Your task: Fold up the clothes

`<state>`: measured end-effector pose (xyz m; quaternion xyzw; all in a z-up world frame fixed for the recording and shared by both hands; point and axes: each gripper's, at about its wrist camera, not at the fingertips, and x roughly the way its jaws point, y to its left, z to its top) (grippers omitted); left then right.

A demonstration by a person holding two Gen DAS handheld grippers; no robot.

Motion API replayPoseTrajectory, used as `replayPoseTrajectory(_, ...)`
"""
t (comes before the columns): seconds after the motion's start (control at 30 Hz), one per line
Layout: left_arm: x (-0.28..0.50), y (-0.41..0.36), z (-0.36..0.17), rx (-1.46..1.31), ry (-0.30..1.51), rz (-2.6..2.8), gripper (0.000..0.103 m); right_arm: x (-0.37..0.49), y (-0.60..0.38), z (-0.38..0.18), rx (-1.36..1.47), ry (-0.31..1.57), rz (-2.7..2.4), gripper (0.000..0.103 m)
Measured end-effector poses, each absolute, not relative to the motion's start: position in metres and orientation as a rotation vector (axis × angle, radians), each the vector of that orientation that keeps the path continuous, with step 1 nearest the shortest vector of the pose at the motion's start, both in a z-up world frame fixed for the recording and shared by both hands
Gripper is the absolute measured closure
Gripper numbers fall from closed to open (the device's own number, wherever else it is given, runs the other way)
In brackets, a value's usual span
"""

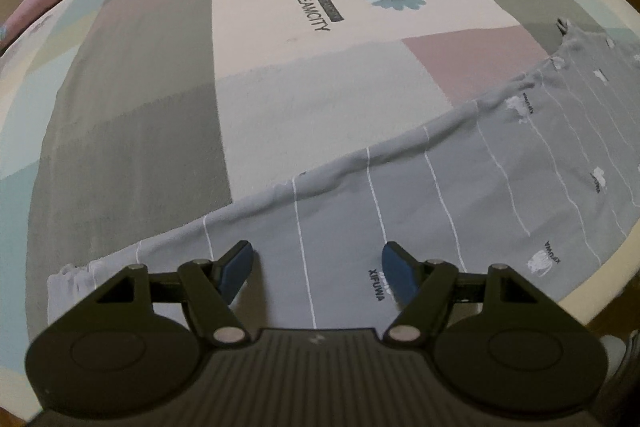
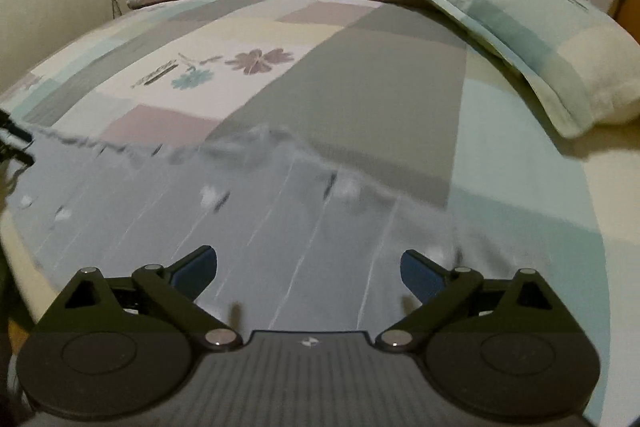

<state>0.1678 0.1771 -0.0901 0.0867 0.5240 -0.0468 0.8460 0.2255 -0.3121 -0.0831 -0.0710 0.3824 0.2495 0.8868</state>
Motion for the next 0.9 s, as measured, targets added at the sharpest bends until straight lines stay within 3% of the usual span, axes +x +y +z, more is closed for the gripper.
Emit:
replayPoseTrajectory(0.23, 0.169, 0.191, -0.091, 0.124, 1.114, -0.067, 0.023, 0.267, -0.345, -0.113, -0.123, 0.811, 0.337, 0.007)
replayPoseTrajectory(0.3, 0.168, 0.193, -0.089, 0.128, 1.104, -0.057, 0.024, 0.265, -0.361, -0.108, -0.098, 0.814, 0.299, 0.018)
replayPoseTrajectory(0.67, 0.171, 0.210, -0.077, 0.106, 1.061, -0.065, 0.025, 0.273, -0.276, -0.070, -0.076, 0.793, 0.429, 0.017)
replayPoseTrajectory(0.83, 0.169, 0.218, -0.089, 0.090, 1.076, -0.094, 0.024, 0.290, -0.241, -0.092, -0.068, 0.866, 0.483, 0.017)
replayPoseTrajectory(0.9, 0.170, 0.231, -0.093, 0.053, 1.066, -0.052, 0.018, 0.297, -0.247, -0.103, -0.054, 0.877, 0.449, 0.017)
